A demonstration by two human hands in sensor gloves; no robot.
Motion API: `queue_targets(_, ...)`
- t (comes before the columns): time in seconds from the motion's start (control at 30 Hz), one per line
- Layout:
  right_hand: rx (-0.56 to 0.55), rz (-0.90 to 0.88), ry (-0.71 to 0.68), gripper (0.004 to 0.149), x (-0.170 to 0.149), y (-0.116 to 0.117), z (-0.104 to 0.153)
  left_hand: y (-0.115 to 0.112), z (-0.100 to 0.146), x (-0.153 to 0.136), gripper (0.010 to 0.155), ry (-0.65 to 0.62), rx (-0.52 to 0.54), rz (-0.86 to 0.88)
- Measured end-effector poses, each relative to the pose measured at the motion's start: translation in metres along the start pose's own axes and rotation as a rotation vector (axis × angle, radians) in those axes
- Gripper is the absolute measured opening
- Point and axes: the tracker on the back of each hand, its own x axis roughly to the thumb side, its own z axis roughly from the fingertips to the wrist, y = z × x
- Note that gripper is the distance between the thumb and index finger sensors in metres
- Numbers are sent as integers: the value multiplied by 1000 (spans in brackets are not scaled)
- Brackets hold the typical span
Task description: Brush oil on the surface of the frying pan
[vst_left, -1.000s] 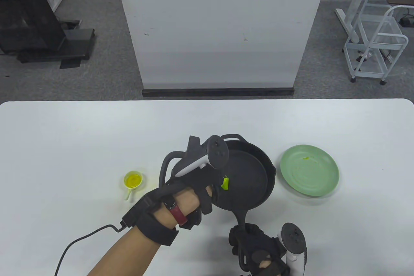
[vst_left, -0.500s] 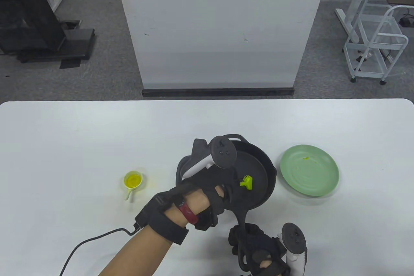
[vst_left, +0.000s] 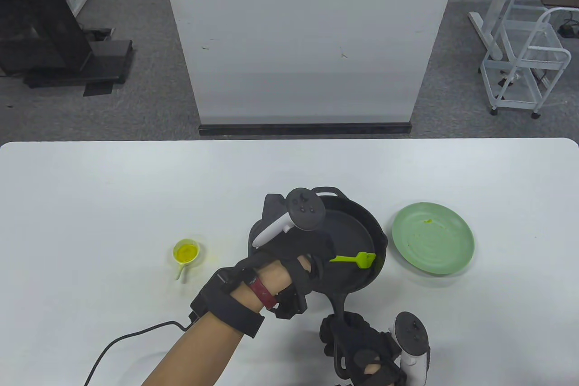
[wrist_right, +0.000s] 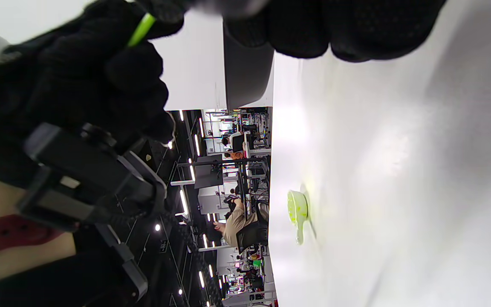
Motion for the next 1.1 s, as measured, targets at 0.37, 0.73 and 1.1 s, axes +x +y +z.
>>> queue_targets(0.37,-11,-13,1,48,0,-1,1,16,17,-43,49,109,-13,-30)
queue_targets(0.73,-18,-19,4,48,0,-2,1,30,39,-76,48,183,-8,-47)
queue_targets(1.1,-27,-24,6,49,0,-3,1,33,46,-79,49,199,10,-74)
